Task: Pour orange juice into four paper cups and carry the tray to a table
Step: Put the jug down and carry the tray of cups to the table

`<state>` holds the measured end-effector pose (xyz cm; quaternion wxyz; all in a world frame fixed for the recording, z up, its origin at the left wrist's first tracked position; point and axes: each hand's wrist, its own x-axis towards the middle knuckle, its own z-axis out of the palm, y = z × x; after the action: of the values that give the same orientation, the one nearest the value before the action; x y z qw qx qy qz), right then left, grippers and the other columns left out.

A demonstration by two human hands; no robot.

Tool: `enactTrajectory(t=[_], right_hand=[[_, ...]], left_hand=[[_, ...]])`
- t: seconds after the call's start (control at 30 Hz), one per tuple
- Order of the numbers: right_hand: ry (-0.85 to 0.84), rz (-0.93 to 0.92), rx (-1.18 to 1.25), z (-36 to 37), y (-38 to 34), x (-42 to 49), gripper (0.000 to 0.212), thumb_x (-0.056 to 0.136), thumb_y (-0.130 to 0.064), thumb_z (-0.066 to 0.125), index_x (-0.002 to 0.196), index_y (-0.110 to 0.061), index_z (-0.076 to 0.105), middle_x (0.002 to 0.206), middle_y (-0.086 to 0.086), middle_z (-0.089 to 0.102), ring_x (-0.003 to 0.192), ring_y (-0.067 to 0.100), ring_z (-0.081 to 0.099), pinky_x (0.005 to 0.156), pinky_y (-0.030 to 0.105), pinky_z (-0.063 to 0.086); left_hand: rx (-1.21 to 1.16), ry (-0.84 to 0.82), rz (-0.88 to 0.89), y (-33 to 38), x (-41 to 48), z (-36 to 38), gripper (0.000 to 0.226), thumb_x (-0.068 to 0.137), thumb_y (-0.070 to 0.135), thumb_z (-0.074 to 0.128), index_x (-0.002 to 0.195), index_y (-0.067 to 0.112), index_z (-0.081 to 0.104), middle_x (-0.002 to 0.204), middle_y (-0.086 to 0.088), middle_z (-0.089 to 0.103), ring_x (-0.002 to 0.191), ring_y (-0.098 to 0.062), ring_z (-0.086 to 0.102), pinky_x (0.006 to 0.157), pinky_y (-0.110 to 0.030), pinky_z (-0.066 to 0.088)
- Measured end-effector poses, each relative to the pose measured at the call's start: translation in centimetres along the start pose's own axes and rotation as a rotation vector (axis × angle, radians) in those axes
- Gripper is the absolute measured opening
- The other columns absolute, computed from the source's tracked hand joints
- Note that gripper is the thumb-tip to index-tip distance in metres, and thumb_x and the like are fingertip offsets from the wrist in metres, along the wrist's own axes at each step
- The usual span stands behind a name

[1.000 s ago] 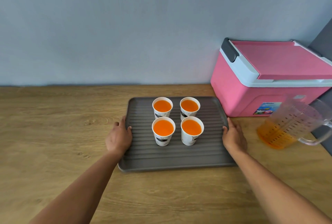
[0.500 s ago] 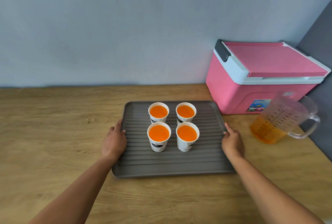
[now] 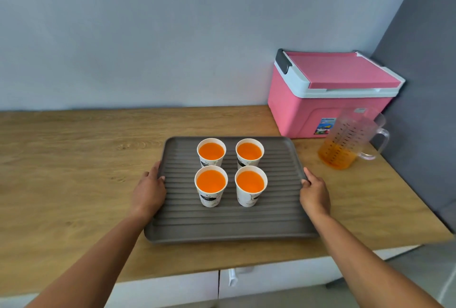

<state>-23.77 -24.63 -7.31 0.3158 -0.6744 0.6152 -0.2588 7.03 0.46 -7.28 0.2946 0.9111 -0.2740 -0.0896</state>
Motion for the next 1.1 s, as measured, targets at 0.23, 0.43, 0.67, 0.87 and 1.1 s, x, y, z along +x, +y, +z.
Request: enactTrajectory(t=[0.23, 0.43, 0.67, 0.87, 1.1], right_hand=[[0.038, 0.026, 0.046, -4.7, 2.5, -5.2, 0.04, 0.101, -0.016, 0.043, 0.139, -0.025, 0.054, 0.136, 0.005, 0.054, 0.116, 0.03, 0.057, 0.093, 0.037, 0.047], [0.098, 0.068, 0.032, -8.7, 4.9, -9.2, 0.04, 0.103, -0.017, 0.041, 0.14, -0.025, 0.053, 0.136, 0.005, 0.053, 0.117, 0.03, 0.056, 0.083, 0.032, 0.042], [0.243, 0.168, 0.09, -12.0, 7.7, -13.7, 0.04, 0.101, -0.015, 0.042, 0.139, -0.022, 0.054, 0.135, 0.009, 0.053, 0.119, 0.032, 0.056, 0.098, 0.04, 0.044], [0.361, 0.266, 0.075, -14.6, 8.9, -19.2, 0.041, 0.101, -0.016, 0.042, 0.139, -0.024, 0.054, 0.138, 0.012, 0.054, 0.119, 0.035, 0.056, 0.098, 0.04, 0.043], [0.511, 0.386, 0.067, -16.9, 10.8, -26.3, 0.04, 0.101, -0.019, 0.043, 0.138, -0.028, 0.054, 0.134, 0.011, 0.054, 0.119, 0.034, 0.056, 0.099, 0.041, 0.043]], left_hand=[[-0.007, -0.03, 0.06, 0.6, -4.6, -0.7, 0.052, 0.098, 0.02, 0.045, 0.147, 0.029, 0.032, 0.127, -0.02, 0.054, 0.11, -0.041, 0.056, 0.089, -0.044, 0.045], [-0.017, -0.077, 0.122, 2.2, -7.5, -0.3, 0.051, 0.099, 0.022, 0.043, 0.148, 0.03, 0.032, 0.13, -0.018, 0.053, 0.111, -0.039, 0.056, 0.087, -0.043, 0.045], [-0.043, -0.179, 0.28, 4.5, -8.3, 0.6, 0.05, 0.1, 0.022, 0.041, 0.147, 0.032, 0.031, 0.132, -0.015, 0.052, 0.111, -0.037, 0.056, 0.083, -0.04, 0.044], [-0.044, -0.247, 0.442, 6.3, -8.6, 0.9, 0.049, 0.099, 0.022, 0.043, 0.146, 0.031, 0.033, 0.127, -0.017, 0.055, 0.108, -0.038, 0.057, 0.082, -0.04, 0.044], [-0.064, -0.339, 0.595, 8.5, -10.4, 1.6, 0.049, 0.099, 0.024, 0.043, 0.146, 0.033, 0.033, 0.126, -0.015, 0.055, 0.107, -0.036, 0.058, 0.082, -0.04, 0.045]])
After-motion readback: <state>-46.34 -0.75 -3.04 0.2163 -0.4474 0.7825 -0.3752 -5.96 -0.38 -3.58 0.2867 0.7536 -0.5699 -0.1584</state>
